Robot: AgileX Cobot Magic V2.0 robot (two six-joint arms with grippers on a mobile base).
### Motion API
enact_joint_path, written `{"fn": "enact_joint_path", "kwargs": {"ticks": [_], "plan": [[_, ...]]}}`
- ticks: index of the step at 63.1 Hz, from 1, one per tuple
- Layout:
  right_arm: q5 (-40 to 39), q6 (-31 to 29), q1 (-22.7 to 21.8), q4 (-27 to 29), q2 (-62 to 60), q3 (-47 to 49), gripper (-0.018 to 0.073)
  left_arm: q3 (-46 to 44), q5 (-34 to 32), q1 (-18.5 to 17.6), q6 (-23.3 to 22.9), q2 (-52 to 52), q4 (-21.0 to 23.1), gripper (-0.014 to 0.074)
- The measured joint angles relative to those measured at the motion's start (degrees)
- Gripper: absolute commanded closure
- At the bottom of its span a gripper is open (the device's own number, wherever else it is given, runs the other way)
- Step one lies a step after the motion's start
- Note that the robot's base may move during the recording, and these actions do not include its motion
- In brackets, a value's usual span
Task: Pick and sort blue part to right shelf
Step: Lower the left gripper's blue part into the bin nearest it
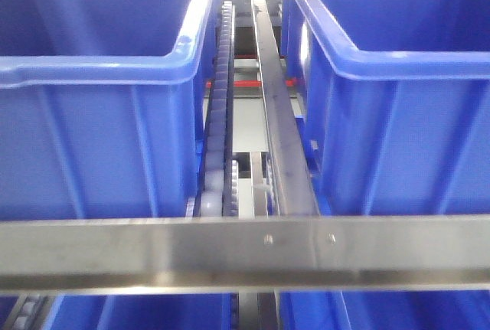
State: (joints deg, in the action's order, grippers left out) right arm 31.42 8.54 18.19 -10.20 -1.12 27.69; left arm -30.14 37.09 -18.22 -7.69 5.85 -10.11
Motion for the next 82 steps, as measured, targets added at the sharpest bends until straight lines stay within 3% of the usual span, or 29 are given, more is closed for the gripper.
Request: {"fn": "enact_joint_path", "kwargs": {"ticks": [70, 82], "plan": [[0.0, 0.0, 0.0, 0.0, 0.0, 0.0, 0.0400, 0.0, 0.0, 0.0, 0.0, 0.0, 0.0, 0.0346], [0.0, 0.0, 0.0, 0.0, 0.0, 0.0, 0.0400, -1.8, -2.8, 0.1, 0.0, 2.7, 0.1, 0.0346]]}}
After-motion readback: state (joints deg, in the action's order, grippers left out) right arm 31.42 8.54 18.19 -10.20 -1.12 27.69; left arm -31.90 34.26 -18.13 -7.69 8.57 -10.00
